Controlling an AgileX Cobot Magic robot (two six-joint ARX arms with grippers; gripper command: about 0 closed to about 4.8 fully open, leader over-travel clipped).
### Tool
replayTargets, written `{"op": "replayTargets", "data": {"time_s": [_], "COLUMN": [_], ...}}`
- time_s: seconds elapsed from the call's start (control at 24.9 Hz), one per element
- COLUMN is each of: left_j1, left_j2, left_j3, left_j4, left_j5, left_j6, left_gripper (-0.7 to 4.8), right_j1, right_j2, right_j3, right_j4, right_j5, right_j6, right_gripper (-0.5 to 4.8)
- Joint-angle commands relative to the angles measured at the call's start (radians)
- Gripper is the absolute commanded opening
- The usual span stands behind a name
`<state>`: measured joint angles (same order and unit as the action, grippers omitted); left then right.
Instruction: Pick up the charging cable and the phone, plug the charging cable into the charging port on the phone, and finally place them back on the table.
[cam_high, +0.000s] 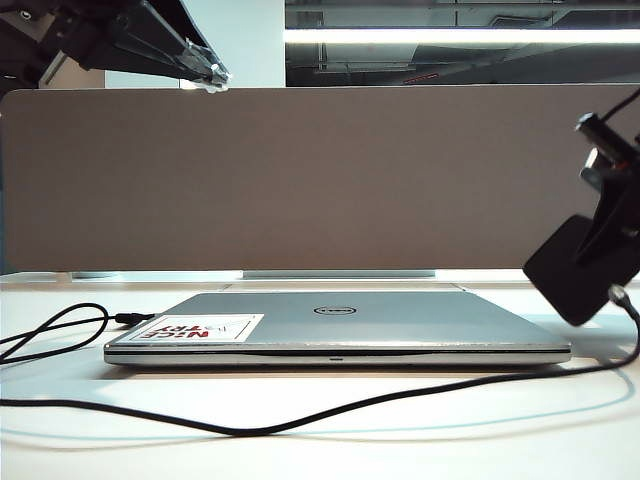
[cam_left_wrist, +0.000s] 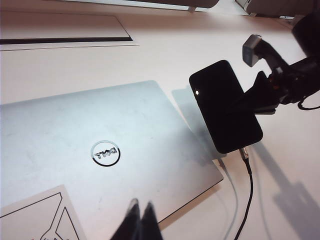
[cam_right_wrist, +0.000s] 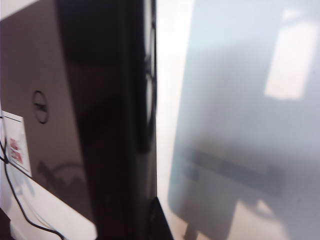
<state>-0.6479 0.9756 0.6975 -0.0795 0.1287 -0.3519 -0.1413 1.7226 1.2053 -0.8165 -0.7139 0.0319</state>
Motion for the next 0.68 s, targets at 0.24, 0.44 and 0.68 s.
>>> {"op": "replayTargets", "data": {"time_s": [0.24,0.44,0.68], "left_j1": [-0.001,-0.001,-0.001], "left_j2": [-0.003,-0.003,-0.003], "left_j3": [0.006,0.006,0.006], "left_j4": [0.006,0.006,0.006], "left_j5": [0.003,0.002,0.002], "left_j6": [0.005,0.005,0.005], "left_gripper": [-0.05,-0.04,-0.05], "right_j1": [0.004,0.01,0.01], "right_j2": [0.101,0.121,0.119], "right_j3": [0.06,0.061,0.062], "right_j4": [-0.049,-0.052,-0.043], "right_j5": [-0.017,0.024,0.035], "right_j6": [-0.061,-0.062,-0.067], "right_gripper": [-0.06,-0.06,1.33]}}
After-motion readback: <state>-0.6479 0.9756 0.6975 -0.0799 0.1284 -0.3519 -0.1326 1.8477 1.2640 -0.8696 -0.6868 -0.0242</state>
